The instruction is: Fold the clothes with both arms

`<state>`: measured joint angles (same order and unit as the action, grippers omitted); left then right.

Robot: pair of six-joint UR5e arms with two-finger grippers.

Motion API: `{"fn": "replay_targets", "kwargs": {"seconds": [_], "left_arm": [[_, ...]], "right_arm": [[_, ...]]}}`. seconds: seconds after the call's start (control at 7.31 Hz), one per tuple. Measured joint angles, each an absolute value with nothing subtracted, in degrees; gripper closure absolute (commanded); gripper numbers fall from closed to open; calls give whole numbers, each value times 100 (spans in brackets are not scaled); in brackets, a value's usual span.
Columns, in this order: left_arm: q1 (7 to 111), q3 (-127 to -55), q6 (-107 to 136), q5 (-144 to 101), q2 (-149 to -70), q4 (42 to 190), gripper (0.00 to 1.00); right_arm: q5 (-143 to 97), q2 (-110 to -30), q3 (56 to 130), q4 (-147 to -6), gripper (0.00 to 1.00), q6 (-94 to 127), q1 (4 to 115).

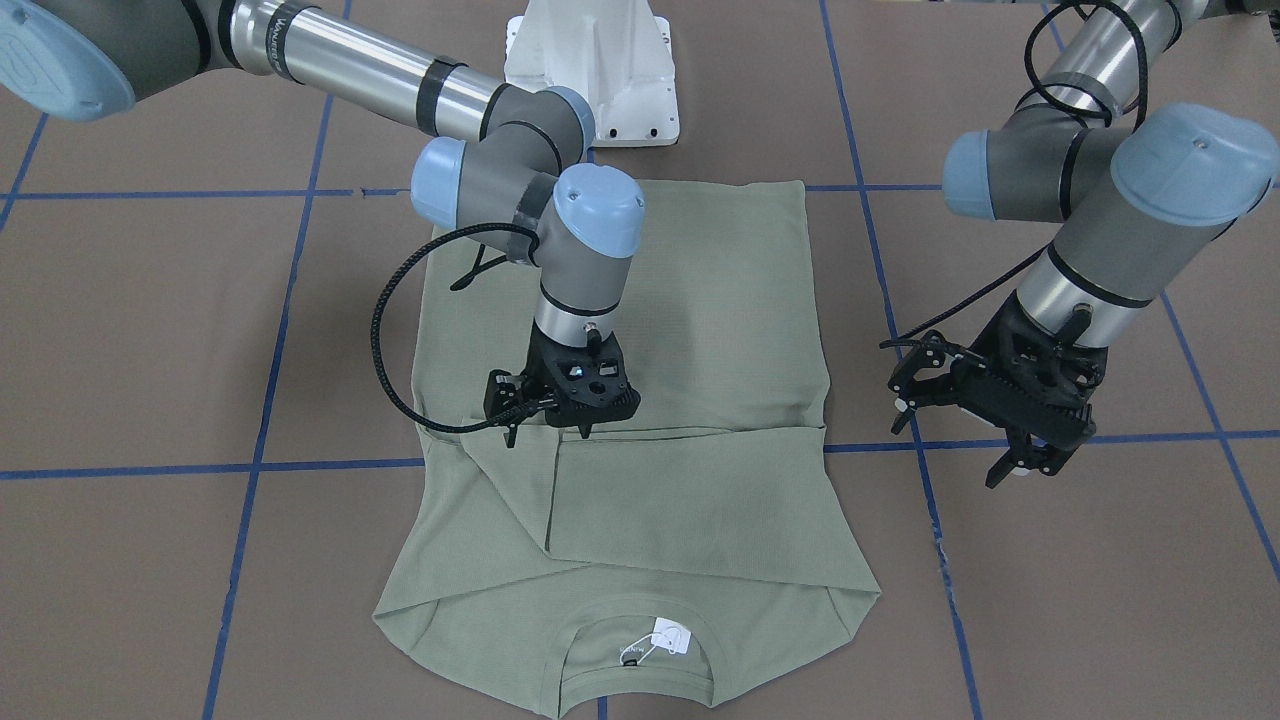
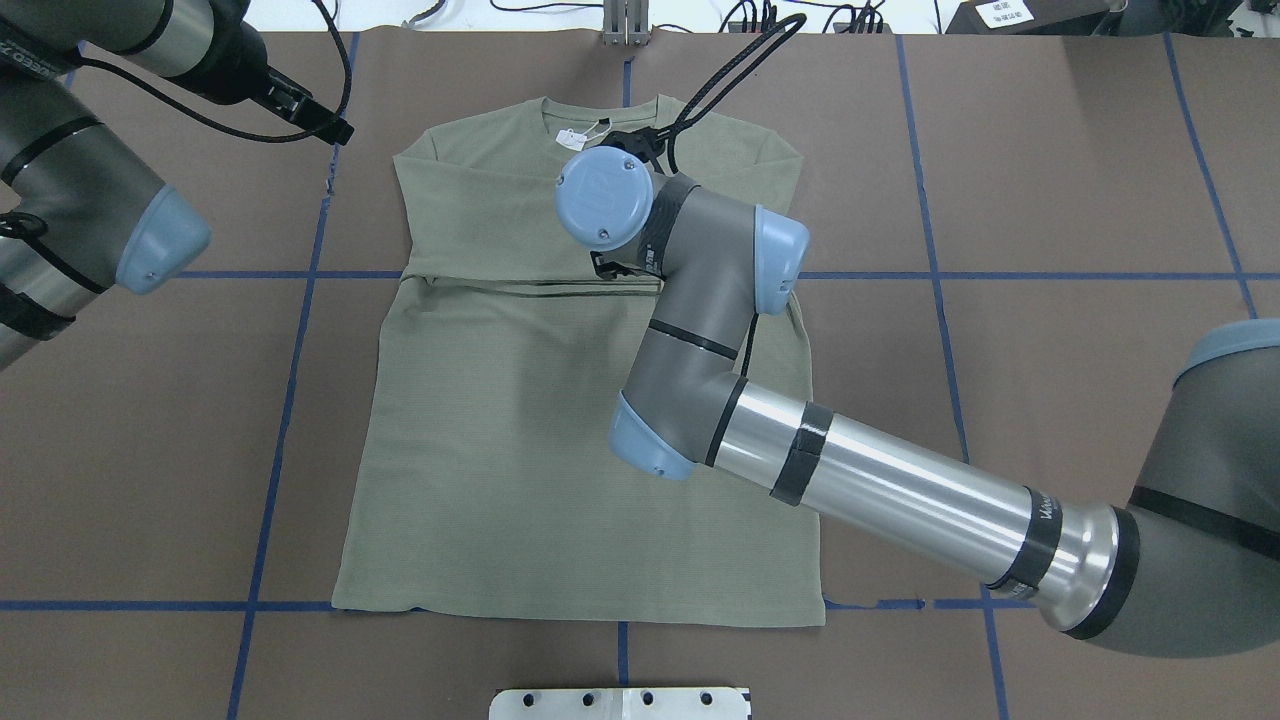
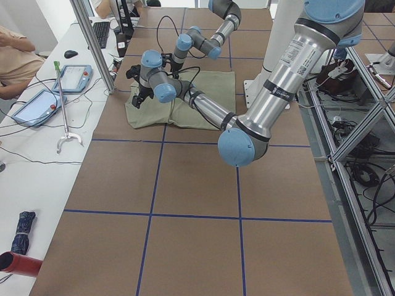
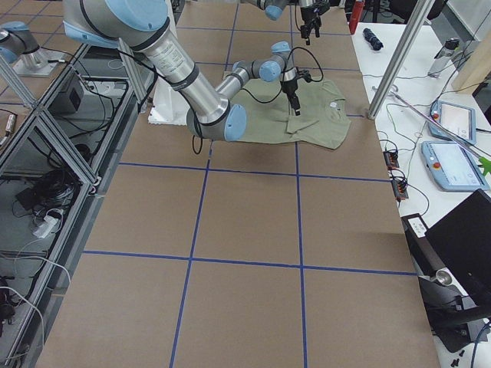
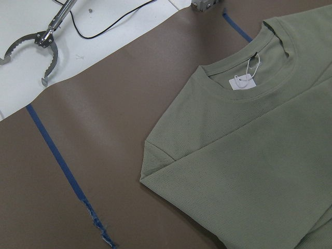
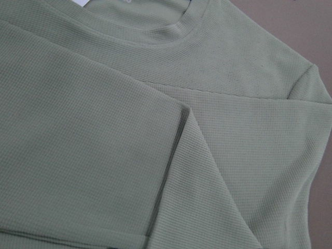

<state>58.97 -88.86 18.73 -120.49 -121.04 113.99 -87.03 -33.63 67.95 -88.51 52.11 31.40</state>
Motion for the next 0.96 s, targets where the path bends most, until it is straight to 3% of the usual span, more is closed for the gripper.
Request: {"fn": "replay_targets", "kwargs": {"seconds": [0.14,0.41,0.96], "left_arm": [[5897,-8886,1878,-12050,-12098,11399,0],[5897,-8886,1883,-12050,-12095,11399,0],[5897,-8886,1889,-12046,-12091,11399,0]], "right_arm": [[-8636,-3306,6617,-8745,38,5224,3075],[-8577,-3283,6499,-8690,52,5219,2991],[-8566,-3302,6478,-8714,53,5155,2951]]}}
